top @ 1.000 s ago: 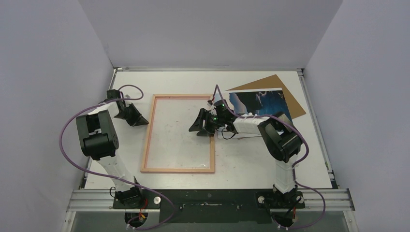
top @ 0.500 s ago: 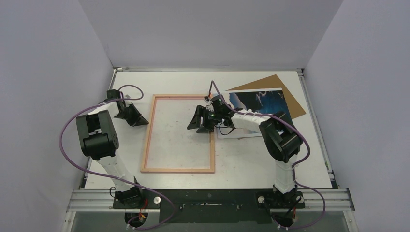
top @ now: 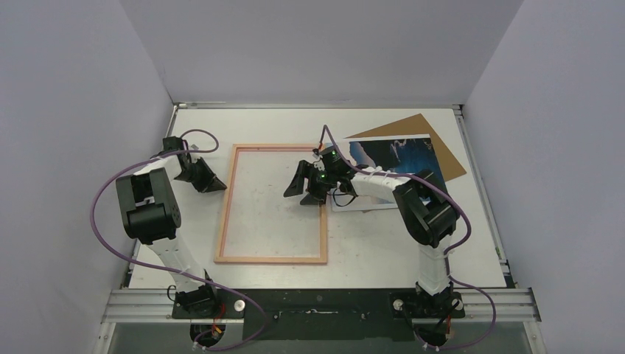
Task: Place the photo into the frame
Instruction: Place the photo frame item in the photo frame, then move the photo frame to the center of the board.
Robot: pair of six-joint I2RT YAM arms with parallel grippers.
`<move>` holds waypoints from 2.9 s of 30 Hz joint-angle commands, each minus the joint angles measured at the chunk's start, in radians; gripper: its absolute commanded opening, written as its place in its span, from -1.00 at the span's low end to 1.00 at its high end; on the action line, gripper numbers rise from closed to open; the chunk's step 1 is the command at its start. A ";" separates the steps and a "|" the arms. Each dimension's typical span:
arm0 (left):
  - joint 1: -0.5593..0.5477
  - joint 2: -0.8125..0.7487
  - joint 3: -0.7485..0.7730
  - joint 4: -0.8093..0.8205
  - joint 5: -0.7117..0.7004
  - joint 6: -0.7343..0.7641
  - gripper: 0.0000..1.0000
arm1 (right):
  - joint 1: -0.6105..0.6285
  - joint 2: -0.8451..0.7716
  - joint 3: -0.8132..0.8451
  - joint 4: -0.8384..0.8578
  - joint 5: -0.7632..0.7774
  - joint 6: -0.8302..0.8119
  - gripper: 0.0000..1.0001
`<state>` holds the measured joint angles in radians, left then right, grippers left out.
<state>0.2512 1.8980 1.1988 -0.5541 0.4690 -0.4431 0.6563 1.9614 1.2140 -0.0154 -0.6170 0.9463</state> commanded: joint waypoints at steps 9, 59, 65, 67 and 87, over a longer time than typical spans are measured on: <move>-0.009 0.007 0.018 -0.043 -0.009 0.025 -1.00 | 0.012 -0.012 0.166 -0.265 0.095 -0.019 0.59; -0.009 -0.017 0.030 -0.073 -0.061 0.043 -0.74 | 0.044 -0.138 0.290 -0.734 0.522 -0.216 0.49; -0.010 -0.028 0.023 -0.069 -0.059 0.041 -0.46 | 0.053 -0.117 0.244 -0.716 0.519 -0.242 0.49; -0.011 -0.033 0.019 -0.066 -0.059 0.042 -0.40 | 0.056 -0.105 0.231 -0.699 0.506 -0.242 0.48; -0.013 -0.084 0.020 -0.095 -0.013 0.044 -0.30 | 0.101 0.018 0.237 -0.624 0.409 -0.241 0.11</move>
<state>0.2382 1.8801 1.1934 -0.6300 0.4313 -0.4103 0.7475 1.9617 1.4487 -0.6827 -0.1810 0.7002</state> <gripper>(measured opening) 0.350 0.573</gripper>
